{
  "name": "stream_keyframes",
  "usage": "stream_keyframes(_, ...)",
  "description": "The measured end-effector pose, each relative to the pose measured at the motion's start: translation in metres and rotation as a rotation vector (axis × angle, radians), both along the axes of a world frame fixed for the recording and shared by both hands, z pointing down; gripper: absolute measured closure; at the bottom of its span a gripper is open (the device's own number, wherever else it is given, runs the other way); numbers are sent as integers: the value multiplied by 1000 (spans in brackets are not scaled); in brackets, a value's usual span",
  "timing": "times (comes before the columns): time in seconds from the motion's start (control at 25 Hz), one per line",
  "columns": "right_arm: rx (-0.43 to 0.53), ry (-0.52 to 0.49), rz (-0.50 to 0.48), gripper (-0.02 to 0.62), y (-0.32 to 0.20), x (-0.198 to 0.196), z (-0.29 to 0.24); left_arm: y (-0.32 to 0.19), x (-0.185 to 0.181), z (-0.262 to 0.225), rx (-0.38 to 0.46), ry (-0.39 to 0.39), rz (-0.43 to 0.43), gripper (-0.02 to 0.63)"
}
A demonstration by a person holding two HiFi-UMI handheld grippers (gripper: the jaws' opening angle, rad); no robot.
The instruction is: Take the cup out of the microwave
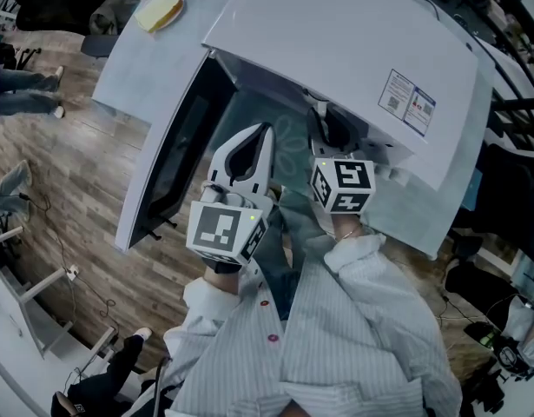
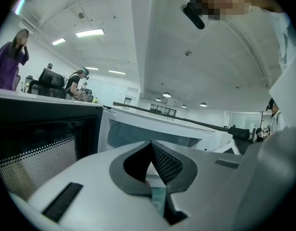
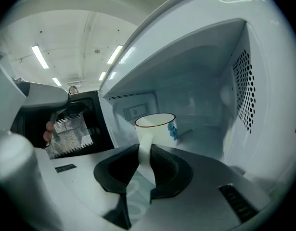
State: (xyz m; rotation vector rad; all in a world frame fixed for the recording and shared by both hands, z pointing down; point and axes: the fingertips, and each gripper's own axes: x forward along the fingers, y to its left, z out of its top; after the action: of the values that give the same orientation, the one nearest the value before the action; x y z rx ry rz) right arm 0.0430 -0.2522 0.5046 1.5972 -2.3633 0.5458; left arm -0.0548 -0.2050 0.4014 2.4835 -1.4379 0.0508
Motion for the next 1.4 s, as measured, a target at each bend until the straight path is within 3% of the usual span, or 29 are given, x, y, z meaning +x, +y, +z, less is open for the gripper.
stream_keyframes(0.36,-10,-88,-33,506,10,-12,-13,5,0,-12,35,-11,21,597)
stream_keyframes(1.08,-75,-274,-85,508,39,-38,-42,12,-20,-41,68,5,-18,597)
stream_keyframes(1.4,-29,-315,-161,508,50,-57,-88,17,-27,-54,84,1,-21,597)
